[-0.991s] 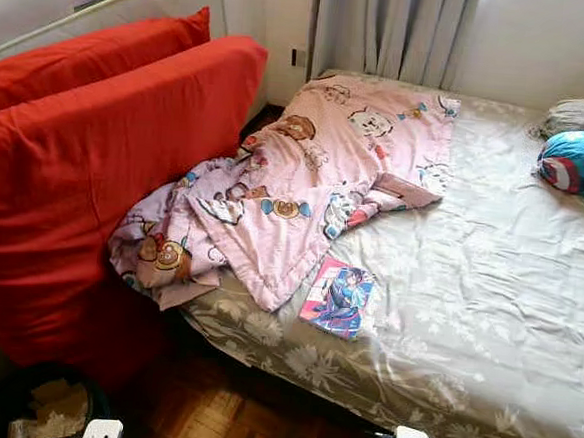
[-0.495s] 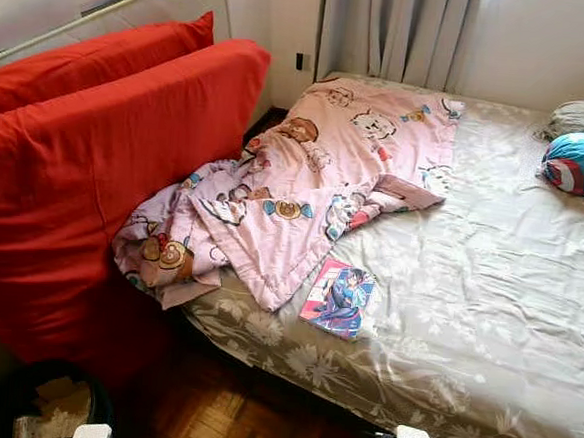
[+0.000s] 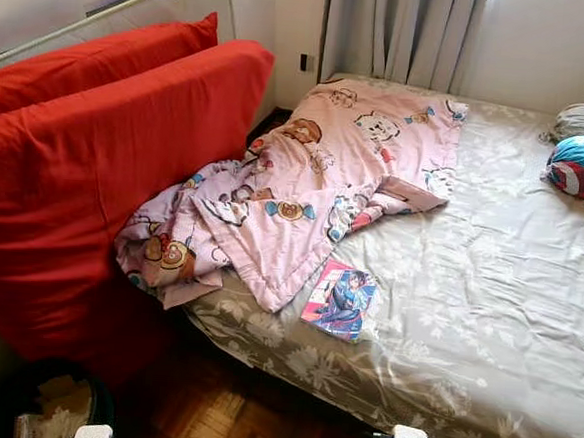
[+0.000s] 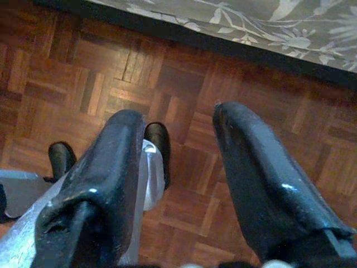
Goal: Clean up the room
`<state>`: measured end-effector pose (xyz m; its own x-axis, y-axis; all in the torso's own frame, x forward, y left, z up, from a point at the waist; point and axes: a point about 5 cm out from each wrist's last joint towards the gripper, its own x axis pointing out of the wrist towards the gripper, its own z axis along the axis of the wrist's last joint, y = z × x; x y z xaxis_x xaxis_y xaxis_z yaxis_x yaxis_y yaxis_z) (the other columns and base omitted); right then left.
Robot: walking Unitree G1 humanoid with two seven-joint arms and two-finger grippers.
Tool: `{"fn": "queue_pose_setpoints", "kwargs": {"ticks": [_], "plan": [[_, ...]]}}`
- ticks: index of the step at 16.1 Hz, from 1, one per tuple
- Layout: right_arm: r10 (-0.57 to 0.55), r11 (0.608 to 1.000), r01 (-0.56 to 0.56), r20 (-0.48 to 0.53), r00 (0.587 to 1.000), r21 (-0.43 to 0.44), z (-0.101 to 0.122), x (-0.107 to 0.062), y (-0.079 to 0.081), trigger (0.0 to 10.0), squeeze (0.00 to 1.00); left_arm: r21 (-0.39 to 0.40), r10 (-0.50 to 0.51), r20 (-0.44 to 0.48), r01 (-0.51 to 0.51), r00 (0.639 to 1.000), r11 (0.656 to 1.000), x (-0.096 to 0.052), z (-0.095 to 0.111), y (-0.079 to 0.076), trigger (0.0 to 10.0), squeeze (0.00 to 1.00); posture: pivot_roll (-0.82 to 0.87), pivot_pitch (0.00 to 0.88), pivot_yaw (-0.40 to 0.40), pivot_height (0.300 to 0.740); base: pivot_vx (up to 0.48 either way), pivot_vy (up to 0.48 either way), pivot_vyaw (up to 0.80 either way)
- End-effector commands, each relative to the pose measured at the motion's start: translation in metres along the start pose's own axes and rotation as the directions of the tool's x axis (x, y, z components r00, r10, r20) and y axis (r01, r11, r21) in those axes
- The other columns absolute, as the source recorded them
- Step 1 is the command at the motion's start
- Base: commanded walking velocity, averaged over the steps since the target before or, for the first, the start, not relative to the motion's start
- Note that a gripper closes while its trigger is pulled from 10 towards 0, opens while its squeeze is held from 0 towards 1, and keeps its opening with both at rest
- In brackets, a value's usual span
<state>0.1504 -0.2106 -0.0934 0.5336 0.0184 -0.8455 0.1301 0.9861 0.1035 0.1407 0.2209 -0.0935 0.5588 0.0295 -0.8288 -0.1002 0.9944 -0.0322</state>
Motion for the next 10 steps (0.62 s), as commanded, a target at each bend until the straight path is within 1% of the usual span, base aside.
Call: {"fn": "queue_pose_setpoints", "kwargs": {"ticks": [1,2,4,10], "plan": [[-0.002,1.000,0.001,-0.016,1.000,-0.006,-0.0042,-0.0011,-0.0019,10.0,0.00,0.020,-0.003,-0.023,0.003,1.000,1.000,-0.0005,-0.0048,-0.0014,10.0,0.00,-0.06,0.000,0.030,0.740,0.000,0.000,0.00],[-0.004,1.000,0.004,-0.017,1.000,-0.008,-0.0045,-0.0011,-0.0020,10.0,0.00,0.022,-0.012,-0.017,0.013,1.000,1.000,0.0010,-0.0025,-0.0068,10.0,0.00,-0.06,0.000,0.030,0.740,0.244,0.000,0.80],[-0.006,1.000,0.006,-0.022,1.000,-0.001,-0.0053,-0.0012,-0.0020,10.0,0.00,0.025,-0.016,-0.016,0.017,1.000,1.000,0.0015,-0.0022,-0.0088,10.0,0.00,-0.06,0.000,0.030,0.740,0.259,0.000,0.80],[-0.001,1.000,0.001,-0.021,1.000,0.024,-0.0061,-0.0012,-0.0012,10.0,0.00,0.030,-0.022,-0.020,0.023,1.000,0.999,0.0010,-0.0043,-0.0095,10.0,0.00,-0.06,0.000,0.031,0.740,0.277,0.000,0.00]]}}
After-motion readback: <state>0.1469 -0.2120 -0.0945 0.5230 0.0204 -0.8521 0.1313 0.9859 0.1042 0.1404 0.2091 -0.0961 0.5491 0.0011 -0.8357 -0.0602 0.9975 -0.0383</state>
